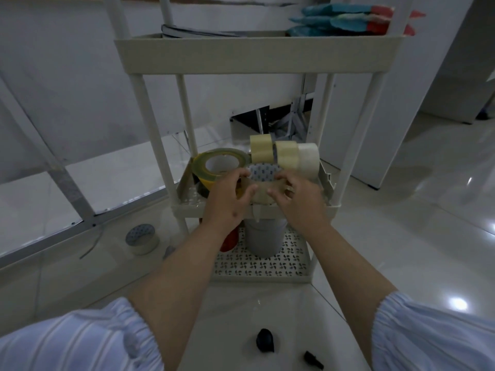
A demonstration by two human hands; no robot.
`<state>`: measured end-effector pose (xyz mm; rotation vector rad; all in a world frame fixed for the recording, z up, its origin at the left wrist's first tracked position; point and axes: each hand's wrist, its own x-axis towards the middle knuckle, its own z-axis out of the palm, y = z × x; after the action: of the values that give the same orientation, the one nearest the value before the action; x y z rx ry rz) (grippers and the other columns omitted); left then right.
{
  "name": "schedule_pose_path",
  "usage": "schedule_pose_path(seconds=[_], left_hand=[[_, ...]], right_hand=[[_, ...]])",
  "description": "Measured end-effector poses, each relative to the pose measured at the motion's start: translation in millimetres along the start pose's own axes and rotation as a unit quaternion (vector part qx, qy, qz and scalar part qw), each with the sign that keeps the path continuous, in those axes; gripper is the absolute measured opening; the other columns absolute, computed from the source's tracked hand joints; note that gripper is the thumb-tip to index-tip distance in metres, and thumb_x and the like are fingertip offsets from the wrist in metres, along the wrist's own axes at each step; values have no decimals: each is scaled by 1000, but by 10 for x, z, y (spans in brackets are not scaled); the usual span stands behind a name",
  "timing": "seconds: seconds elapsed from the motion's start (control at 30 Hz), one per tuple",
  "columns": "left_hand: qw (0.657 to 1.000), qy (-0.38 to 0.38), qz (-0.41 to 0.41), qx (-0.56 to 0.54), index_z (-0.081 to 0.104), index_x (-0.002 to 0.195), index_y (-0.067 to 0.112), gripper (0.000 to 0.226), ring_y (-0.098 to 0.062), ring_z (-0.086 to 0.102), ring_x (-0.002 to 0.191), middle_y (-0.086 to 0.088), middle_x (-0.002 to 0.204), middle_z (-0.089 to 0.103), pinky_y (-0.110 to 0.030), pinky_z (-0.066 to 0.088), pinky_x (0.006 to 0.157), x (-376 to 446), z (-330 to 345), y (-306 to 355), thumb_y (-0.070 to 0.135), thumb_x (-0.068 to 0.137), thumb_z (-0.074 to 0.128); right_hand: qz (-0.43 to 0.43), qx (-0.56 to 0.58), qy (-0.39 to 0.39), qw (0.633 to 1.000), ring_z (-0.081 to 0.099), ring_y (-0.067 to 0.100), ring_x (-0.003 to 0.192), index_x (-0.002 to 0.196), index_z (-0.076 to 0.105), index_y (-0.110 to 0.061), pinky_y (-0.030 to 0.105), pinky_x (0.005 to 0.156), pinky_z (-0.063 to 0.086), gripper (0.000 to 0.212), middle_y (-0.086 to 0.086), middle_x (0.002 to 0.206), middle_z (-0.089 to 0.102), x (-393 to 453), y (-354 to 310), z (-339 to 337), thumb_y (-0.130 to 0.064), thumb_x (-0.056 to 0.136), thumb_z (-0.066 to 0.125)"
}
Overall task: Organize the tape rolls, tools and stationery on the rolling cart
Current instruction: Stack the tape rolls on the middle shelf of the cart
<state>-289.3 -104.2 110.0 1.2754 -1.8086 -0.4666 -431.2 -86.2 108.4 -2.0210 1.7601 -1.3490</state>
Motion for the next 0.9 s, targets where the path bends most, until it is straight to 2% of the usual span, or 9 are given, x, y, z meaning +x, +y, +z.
schedule_pose_path(seconds=[0.07,0.17,0.23,0.33,0.47,0.57,0.67,0.8,0.9], left_hand=[[1000,-3,-9,-14,54,120,12,33,-16,52,113,-5,124,58,-24,42,89,-12,6,-9,24,90,57],[1000,-3,-23,-15,55,120,13,33,-19,54,112,-5,123,59,-31,45,91,-8,16,-10,25,89,58],[1000,-5,-24,-6,58,114,11,30,-20,56,106,-4,111,60,-31,46,87,-1,21,-23,24,87,61],[1000,-17,-22,-9,59,110,11,29,-22,58,100,1,100,56,-34,49,86,-23,31,-52,24,84,65],[999,-43,-29,4,53,122,12,44,-21,54,110,-7,120,57,-37,48,94,-43,60,-55,25,83,67],[997,-65,-30,18,50,124,14,46,-20,52,112,-6,123,54,-33,45,93,-39,78,-61,26,83,66],[996,-68,-29,41,49,124,13,43,-17,48,110,-5,121,48,-25,38,88,-28,76,-51,26,85,63],[994,-80,-20,77,47,130,11,45,-18,45,115,-6,127,45,-21,32,88,-4,98,-71,27,89,58],[989,-90,-5,120,44,134,8,48,-21,43,120,-7,131,46,-23,33,91,5,144,-118,29,91,53]], right_hand=[[-6,-6,2,1000,60,26,92,103,61,-4,32,78,47,27,13,104,66,-3,4,22,-17,80,67],[-19,-3,5,1000,61,27,88,101,60,-3,39,78,52,25,14,103,66,12,17,40,-13,79,67],[-29,-11,-9,999,61,28,91,101,60,-3,35,78,50,24,16,106,64,19,29,20,-10,79,67],[-18,-7,-33,999,60,28,94,100,61,-4,40,81,52,26,15,105,65,-2,76,-31,-12,77,70],[-13,-27,-53,998,60,27,99,110,59,-7,33,83,46,39,11,109,66,-29,122,-87,-19,75,73],[13,-36,-82,996,58,26,106,122,51,-10,36,87,47,50,10,117,63,-26,107,-113,-24,77,70],[53,-15,-89,994,58,26,105,119,51,-12,39,87,49,43,10,114,63,14,104,-122,-27,80,64],[91,-47,-120,987,57,24,100,114,53,-12,25,73,40,35,10,111,63,53,134,-89,-30,84,58],[92,-76,-142,983,57,26,97,113,53,-10,27,71,39,35,13,109,62,46,135,-58,-33,86,53]])
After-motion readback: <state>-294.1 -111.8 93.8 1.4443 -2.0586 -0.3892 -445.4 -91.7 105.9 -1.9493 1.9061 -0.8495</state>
